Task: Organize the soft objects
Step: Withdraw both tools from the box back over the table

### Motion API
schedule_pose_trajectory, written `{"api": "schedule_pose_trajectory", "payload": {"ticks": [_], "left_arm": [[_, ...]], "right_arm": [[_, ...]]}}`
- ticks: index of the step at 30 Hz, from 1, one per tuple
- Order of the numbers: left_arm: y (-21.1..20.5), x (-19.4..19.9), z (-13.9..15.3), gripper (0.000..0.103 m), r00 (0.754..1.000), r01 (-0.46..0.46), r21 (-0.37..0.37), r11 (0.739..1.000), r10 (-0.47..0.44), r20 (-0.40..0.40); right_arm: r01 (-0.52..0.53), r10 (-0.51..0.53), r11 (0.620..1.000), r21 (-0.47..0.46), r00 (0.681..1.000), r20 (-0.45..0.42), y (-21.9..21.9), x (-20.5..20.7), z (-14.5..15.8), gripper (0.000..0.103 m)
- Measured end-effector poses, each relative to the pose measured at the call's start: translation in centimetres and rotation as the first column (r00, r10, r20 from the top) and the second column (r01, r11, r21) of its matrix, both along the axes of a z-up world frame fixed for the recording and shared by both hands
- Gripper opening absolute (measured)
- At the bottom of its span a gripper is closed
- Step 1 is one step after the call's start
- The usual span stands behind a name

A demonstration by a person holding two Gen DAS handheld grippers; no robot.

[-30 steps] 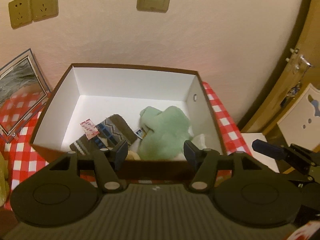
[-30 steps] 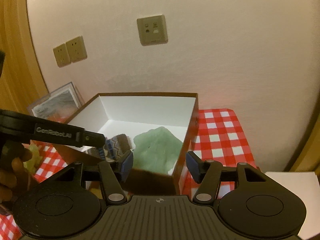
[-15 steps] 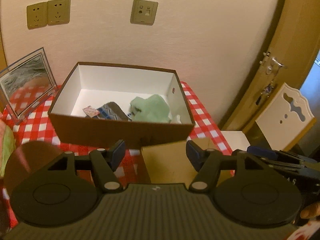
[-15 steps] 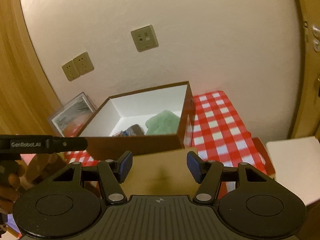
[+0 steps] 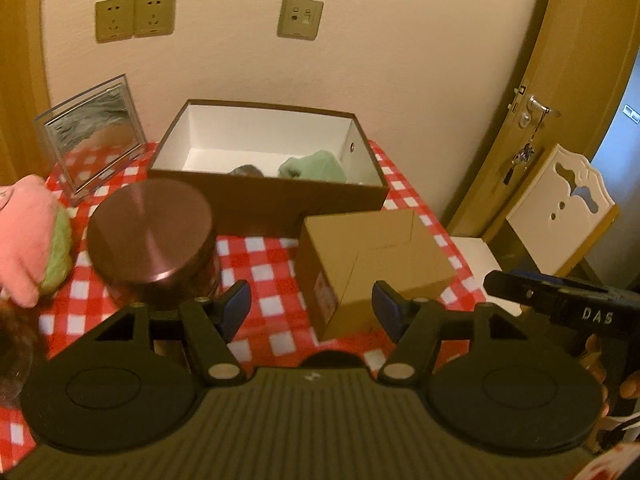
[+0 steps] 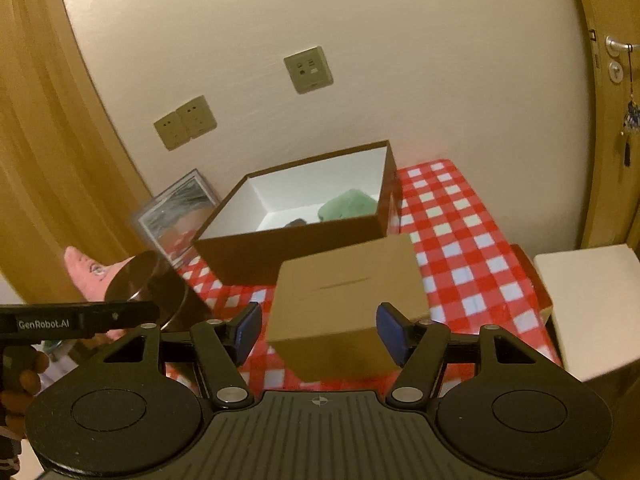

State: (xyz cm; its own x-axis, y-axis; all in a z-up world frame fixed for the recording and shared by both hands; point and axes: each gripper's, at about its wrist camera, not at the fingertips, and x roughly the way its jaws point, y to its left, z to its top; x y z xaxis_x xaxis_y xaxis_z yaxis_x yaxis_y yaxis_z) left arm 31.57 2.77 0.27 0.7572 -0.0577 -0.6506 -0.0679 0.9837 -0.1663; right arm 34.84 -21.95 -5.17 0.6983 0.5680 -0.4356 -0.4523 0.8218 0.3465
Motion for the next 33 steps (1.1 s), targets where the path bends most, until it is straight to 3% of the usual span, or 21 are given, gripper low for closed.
{"api": "schedule_pose_trajectory", "payload": {"ticks": [13, 22, 33], "left_arm": [[1.9, -6.3, -1.7, 0.064, 0.997, -0.071, 0.008, 0.997, 0.071, -0.039], [2.7, -9.9, -4.6, 0.064, 0.987, -0.108, 0.015, 0.994, 0.109, -0.116], [3.0, -12.5, -8.6, 0.064, 0.966, -0.145, 0.011, 0.989, 0.144, -0.213]], "right_arm": [[-0.045, 0.043, 0.998, -0.038, 0.998, -0.055, 0.8, -5.2, -2.3, 0.064], [-0.118, 0.104, 0.989, -0.092, 0.984, -0.146, 2.5, -7.7, -6.0, 0.064], [-0.228, 0.183, 0.963, -0.143, 0.944, -0.274, 6.9, -9.3, -11.5, 0.064]]}}
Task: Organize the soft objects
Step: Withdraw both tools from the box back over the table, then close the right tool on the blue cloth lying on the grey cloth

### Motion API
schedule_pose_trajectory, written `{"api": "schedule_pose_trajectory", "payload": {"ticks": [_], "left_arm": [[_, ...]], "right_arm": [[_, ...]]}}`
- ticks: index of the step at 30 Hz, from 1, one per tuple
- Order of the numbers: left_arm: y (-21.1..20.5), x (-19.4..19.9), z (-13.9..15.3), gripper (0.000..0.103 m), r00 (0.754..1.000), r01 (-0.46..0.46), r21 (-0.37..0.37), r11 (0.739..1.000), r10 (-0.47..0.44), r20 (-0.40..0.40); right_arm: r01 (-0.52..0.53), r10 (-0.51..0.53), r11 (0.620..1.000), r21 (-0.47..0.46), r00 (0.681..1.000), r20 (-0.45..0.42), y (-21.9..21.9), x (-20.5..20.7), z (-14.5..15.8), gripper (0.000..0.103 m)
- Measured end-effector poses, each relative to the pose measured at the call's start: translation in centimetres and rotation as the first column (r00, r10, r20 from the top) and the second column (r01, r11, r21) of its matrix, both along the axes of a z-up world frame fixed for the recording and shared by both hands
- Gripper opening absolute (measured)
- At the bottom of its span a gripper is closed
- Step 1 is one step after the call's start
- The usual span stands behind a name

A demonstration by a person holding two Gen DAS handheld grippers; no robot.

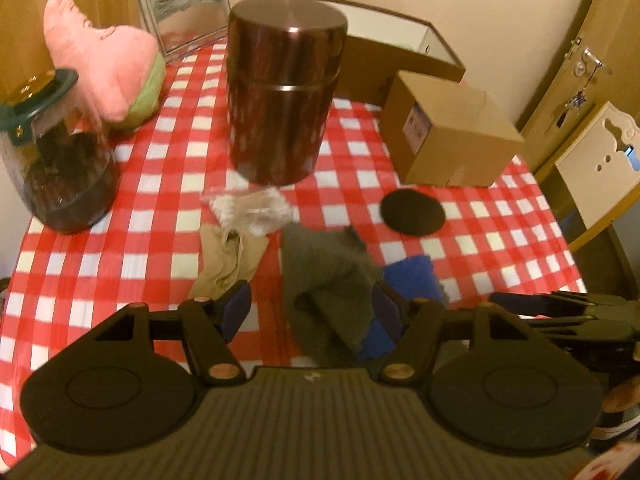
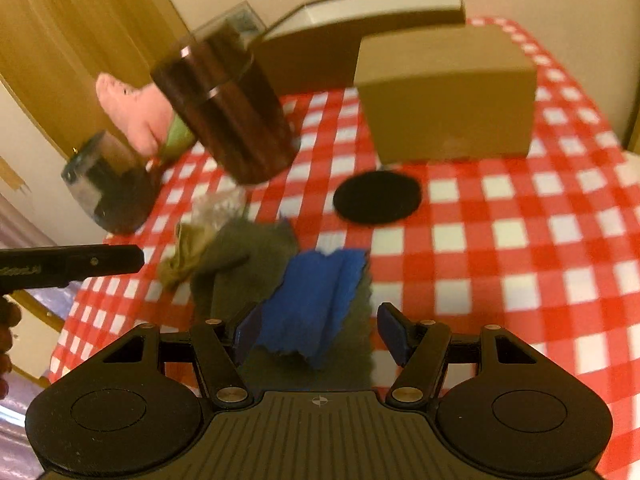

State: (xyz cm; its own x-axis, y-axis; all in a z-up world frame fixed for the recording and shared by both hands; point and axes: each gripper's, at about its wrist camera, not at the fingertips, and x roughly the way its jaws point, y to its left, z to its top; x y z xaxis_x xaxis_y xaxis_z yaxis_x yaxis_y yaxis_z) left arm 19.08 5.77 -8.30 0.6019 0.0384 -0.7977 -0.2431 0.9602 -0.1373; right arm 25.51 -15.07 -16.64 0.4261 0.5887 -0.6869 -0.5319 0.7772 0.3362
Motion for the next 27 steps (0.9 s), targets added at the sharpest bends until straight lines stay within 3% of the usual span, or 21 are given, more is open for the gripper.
{"api": "schedule_pose_trajectory", "payload": {"ticks": [12, 13, 15, 17, 20, 27], "left_arm": [[0.7, -1.6, -2.7, 0.064, 0.998, -0.043, 0.004, 0.999, 0.043, -0.046], [0.8, -1.7, -2.8, 0.064, 0.998, -0.046, 0.002, 0.999, 0.046, -0.05], [0.9, -1.6, -3.1, 0.064, 0.997, -0.048, -0.003, 0.999, 0.048, -0.055], [0.9, -1.5, -3.1, 0.064, 0.997, -0.046, -0.004, 0.999, 0.046, -0.055], [0.6, -1.2, -3.1, 0.064, 0.998, -0.03, 0.003, 1.0, 0.03, -0.05], [-0.2, -0.5, -3.2, 0.064, 0.999, 0.014, 0.002, 1.0, -0.014, -0.043]], "right_arm": [[0.068, -0.067, 0.998, 0.002, 0.996, -0.066, 2.8, 1.6, -4.3, 0.062], [0.053, -0.053, 0.999, 0.003, 0.997, -0.053, 2.9, 1.5, -4.3, 0.056], [0.018, -0.018, 1.0, -0.003, 0.999, -0.028, 3.1, 1.1, -4.5, 0.018], [-0.009, 0.008, 1.0, -0.018, 1.0, -0.008, 3.1, 0.8, -4.5, 0.004], [-0.001, 0.001, 1.0, 0.025, 1.0, -0.019, 2.1, 0.5, -4.3, 0.004], [0.031, -0.038, 0.996, 0.086, 0.996, 0.081, -2.6, -0.8, 0.0, 0.004]]}}
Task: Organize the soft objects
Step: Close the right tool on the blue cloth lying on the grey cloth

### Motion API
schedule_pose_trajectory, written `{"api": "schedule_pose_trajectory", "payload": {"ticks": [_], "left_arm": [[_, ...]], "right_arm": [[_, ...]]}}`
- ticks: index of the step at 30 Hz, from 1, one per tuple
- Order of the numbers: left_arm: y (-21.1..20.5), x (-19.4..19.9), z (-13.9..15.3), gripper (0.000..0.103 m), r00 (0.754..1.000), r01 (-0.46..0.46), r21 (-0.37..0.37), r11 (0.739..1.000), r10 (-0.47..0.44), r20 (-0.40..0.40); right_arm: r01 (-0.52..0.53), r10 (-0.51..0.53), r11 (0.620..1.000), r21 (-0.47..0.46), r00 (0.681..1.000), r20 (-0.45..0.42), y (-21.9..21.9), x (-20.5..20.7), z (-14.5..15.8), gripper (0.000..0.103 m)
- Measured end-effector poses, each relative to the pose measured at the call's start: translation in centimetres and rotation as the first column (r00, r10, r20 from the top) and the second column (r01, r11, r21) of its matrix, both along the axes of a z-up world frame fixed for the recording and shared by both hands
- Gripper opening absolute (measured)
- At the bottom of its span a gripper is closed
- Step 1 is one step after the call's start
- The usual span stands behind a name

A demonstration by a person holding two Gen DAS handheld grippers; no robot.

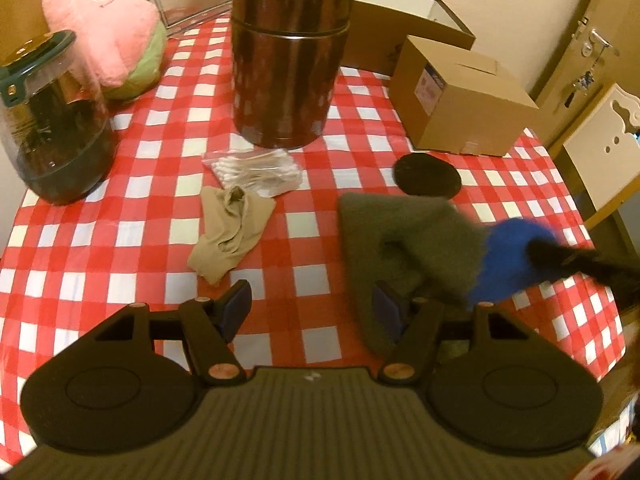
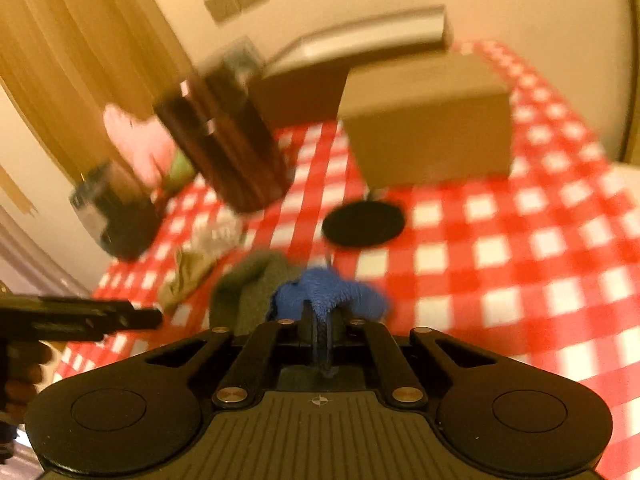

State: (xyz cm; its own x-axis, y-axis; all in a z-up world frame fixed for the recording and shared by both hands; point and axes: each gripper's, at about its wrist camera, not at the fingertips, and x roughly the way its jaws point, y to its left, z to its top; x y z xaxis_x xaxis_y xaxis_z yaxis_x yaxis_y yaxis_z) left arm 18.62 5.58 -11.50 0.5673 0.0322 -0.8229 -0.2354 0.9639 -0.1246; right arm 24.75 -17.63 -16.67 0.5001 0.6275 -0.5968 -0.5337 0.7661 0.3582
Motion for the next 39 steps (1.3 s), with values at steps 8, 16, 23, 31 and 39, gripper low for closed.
{"api": "schedule_pose_trajectory", "payload": {"ticks": [8, 16, 23, 31, 39], "left_arm": [[-0.6, 0.8, -0.1, 0.063, 0.999, 0.039, -0.007, 0.999, -0.039, 0.003], [-0.3, 0.9, -0.6, 0.063, 0.999, 0.032, -0.009, 0.999, -0.032, -0.012], [0.1, 0.8, -1.1, 0.063, 0.999, 0.011, -0.009, 1.0, -0.011, -0.032], [0.8, 0.1, -1.5, 0.063, 0.998, -0.03, -0.015, 0.999, 0.029, -0.05], [2.3, -0.1, -1.7, 0.063, 0.996, -0.068, -0.004, 0.998, 0.068, -0.06]], "right_arm": [[-0.043, 0.02, 0.991, 0.13, 0.984, 0.178, -5.2, -2.4, 7.0, 0.004], [-0.381, 0.383, 0.923, -0.053, 0.923, 0.032, -3.6, -4.6, 5.5, 0.004], [-0.454, 0.452, 0.888, -0.068, 0.891, -0.039, -1.1, -3.2, 3.0, 0.004], [-0.378, 0.37, 0.906, -0.192, 0.926, -0.078, 4.3, 0.9, -1.4, 0.005], [-0.181, 0.206, 0.92, -0.348, 0.978, 0.036, 4.5, 1.5, -3.1, 0.077]]}}
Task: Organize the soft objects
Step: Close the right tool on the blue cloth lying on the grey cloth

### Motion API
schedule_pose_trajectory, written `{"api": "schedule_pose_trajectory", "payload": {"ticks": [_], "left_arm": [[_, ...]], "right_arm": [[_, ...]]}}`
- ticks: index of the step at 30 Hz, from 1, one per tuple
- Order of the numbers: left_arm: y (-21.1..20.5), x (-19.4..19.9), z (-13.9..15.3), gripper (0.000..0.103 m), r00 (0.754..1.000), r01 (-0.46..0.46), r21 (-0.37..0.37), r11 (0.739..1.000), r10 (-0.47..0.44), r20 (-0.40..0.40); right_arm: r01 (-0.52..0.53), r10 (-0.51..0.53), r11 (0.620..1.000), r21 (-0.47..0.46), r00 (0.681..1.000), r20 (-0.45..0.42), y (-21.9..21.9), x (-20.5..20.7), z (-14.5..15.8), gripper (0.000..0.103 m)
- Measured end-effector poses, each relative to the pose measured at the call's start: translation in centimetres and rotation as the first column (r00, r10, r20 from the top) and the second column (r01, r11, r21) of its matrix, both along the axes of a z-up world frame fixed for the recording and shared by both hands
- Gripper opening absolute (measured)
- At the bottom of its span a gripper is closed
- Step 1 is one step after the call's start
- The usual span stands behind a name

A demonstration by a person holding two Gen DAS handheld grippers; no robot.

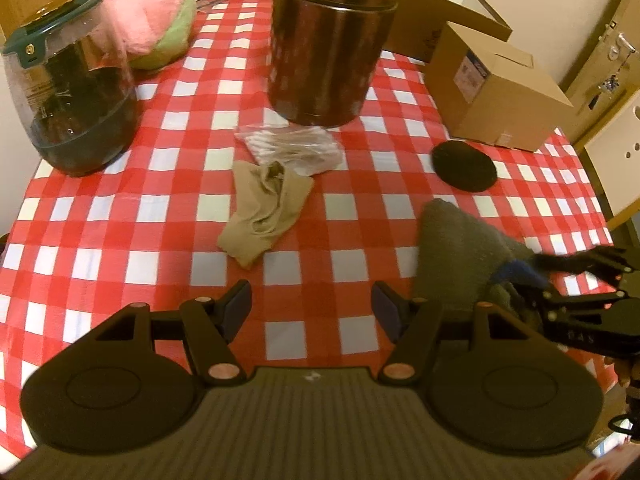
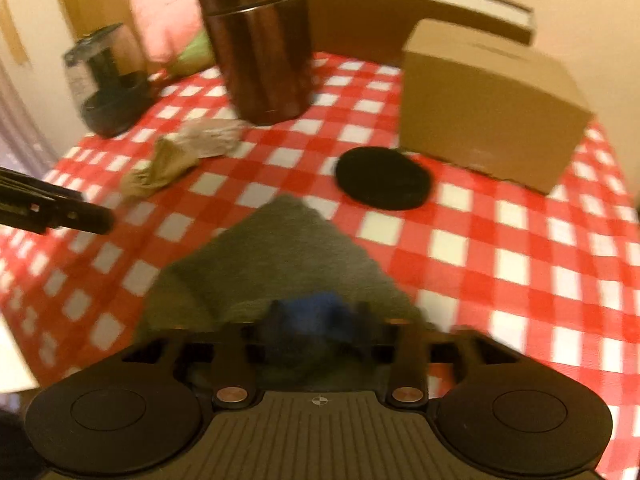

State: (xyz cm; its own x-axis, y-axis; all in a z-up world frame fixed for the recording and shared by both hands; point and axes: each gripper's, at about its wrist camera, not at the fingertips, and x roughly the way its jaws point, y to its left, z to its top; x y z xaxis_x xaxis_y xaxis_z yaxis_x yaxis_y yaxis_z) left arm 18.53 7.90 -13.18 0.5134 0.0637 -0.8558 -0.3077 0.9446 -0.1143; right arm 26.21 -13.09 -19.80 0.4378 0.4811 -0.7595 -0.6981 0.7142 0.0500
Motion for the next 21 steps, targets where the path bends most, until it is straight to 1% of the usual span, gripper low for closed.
{"api": "schedule_pose_trajectory", "payload": {"ticks": [1, 2, 3, 8, 10, 11, 12, 13, 14, 15, 16, 17, 18, 19, 21], "left_arm": [[0.1, 0.0, 0.0, 0.063, 1.0, 0.0, 0.002, 1.0, 0.0, -0.002], [0.2, 0.1, -0.1, 0.063, 1.0, 0.001, 0.003, 1.0, -0.001, -0.004], [0.2, 0.2, -0.1, 0.063, 1.0, 0.003, 0.005, 1.0, -0.003, -0.006], [0.4, 0.3, -0.4, 0.063, 1.0, 0.011, 0.012, 1.0, -0.011, -0.019], [0.4, 0.4, -0.5, 0.063, 1.0, 0.013, 0.014, 1.0, -0.012, -0.022], [0.4, 0.4, -0.5, 0.063, 1.0, 0.013, 0.015, 1.0, -0.012, -0.023], [0.5, 0.4, -0.6, 0.063, 1.0, 0.012, 0.016, 1.0, -0.012, -0.024], [0.5, 0.4, -0.6, 0.063, 1.0, 0.011, 0.015, 1.0, -0.011, -0.026], [0.6, 0.4, -0.7, 0.063, 1.0, 0.01, 0.014, 1.0, -0.01, -0.028], [0.6, 0.4, -0.8, 0.063, 1.0, 0.01, 0.013, 1.0, -0.009, -0.029], [0.7, 0.5, -0.9, 0.063, 0.999, 0.01, 0.014, 1.0, -0.009, -0.031], [0.7, 0.5, -0.9, 0.063, 0.999, 0.01, 0.016, 1.0, -0.009, -0.032], [0.7, 0.5, -1.0, 0.063, 0.999, 0.01, 0.017, 1.0, -0.01, -0.033], [0.7, 0.6, -1.0, 0.063, 0.999, 0.011, 0.016, 1.0, -0.01, -0.033], [0.7, 0.6, -1.1, 0.063, 0.999, 0.014, 0.017, 1.0, -0.014, -0.031]], "right_arm": [[0.029, -0.029, 0.999, -0.018, 0.999, 0.03, -0.1, -0.1, -0.1, 0.08], [0.062, -0.06, 0.998, -0.032, 0.996, 0.064, -0.3, -0.2, -0.2, 0.08], [0.081, -0.078, 0.996, -0.036, 0.994, 0.08, -0.3, -0.2, -0.4, 0.08], [0.136, -0.136, 0.991, 0.015, 0.991, -0.006, -0.9, 1.1, -1.5, 0.082], [0.145, -0.145, 0.989, 0.03, 0.989, 0.002, -0.7, 0.9, -1.7, 0.081], [0.133, -0.133, 0.991, 0.028, 0.991, 0.011, -0.5, 0.7, -1.8, 0.079], [0.122, -0.122, 0.992, 0.03, 0.992, 0.012, -0.3, 0.5, -1.8, 0.068], [0.107, -0.108, 0.994, 0.033, 0.994, 0.016, -0.1, 0.3, -1.8, 0.061], [0.085, -0.086, 0.996, 0.037, 0.996, 0.023, 0.1, 0.0, -1.8, 0.045], [0.055, -0.056, 0.997, 0.046, 0.998, 0.023, 0.2, -0.2, -1.6, 0.036], [0.033, -0.034, 0.998, 0.058, 0.999, 0.013, 0.3, -0.4, -1.5, 0.032], [0.024, -0.025, 0.998, 0.06, 1.0, 0.008, 0.5, -0.6, -1.5, 0.022], [0.013, -0.013, 0.998, 0.059, 1.0, 0.008, 0.7, -0.8, -1.5, 0.018], [0.005, -0.005, 0.998, 0.069, 1.0, 0.0, 0.8, -0.9, -1.5, 0.017], [0.016, -0.015, 0.997, 0.077, 1.0, -0.006, 0.8, -1.1, -1.5, 0.013]]}}
